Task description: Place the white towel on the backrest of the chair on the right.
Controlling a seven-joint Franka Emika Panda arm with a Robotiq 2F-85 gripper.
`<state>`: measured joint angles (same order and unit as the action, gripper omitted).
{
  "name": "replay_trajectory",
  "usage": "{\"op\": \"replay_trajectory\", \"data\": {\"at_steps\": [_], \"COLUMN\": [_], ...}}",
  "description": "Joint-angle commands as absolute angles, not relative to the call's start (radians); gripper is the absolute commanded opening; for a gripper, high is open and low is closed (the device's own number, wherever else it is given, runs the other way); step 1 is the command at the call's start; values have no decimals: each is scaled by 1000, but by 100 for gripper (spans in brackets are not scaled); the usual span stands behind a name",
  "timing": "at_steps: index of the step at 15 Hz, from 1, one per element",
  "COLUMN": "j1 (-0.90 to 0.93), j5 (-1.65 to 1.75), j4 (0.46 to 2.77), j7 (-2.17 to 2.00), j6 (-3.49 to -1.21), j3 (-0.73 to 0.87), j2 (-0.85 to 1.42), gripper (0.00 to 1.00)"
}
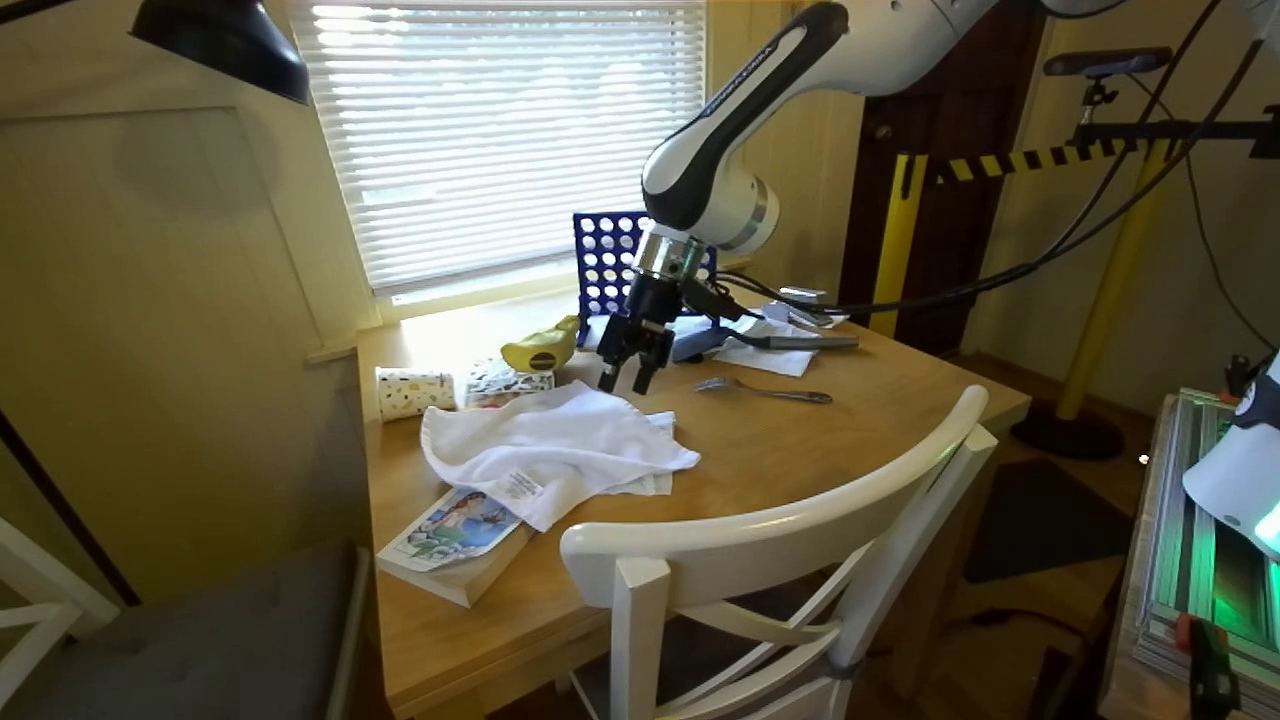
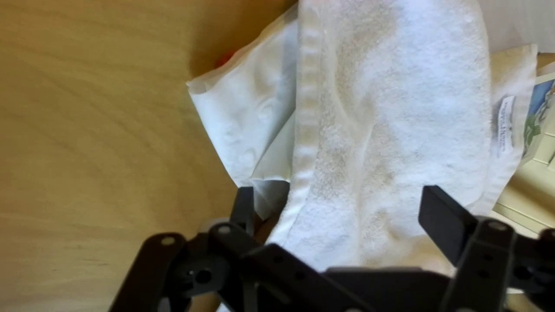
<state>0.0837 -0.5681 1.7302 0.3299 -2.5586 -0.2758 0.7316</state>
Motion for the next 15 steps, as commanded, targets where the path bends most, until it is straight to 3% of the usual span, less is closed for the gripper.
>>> {"op": "replay_trajectory", "data": {"at_steps": [1, 6, 11, 12, 15], "j1": [55, 45, 39, 38, 39], "j5": [-535, -524, -502, -499, -489], "j4": [1674, 1639, 1612, 1609, 1604], "j7": [321, 322, 316, 313, 304], "j6": [-2569, -2566, -2566, -2568, -2568], "j3": [-310, -317, -319, -320, -320], "j2": [785, 818, 842, 844, 848], "gripper": [73, 38, 28, 6, 0]}}
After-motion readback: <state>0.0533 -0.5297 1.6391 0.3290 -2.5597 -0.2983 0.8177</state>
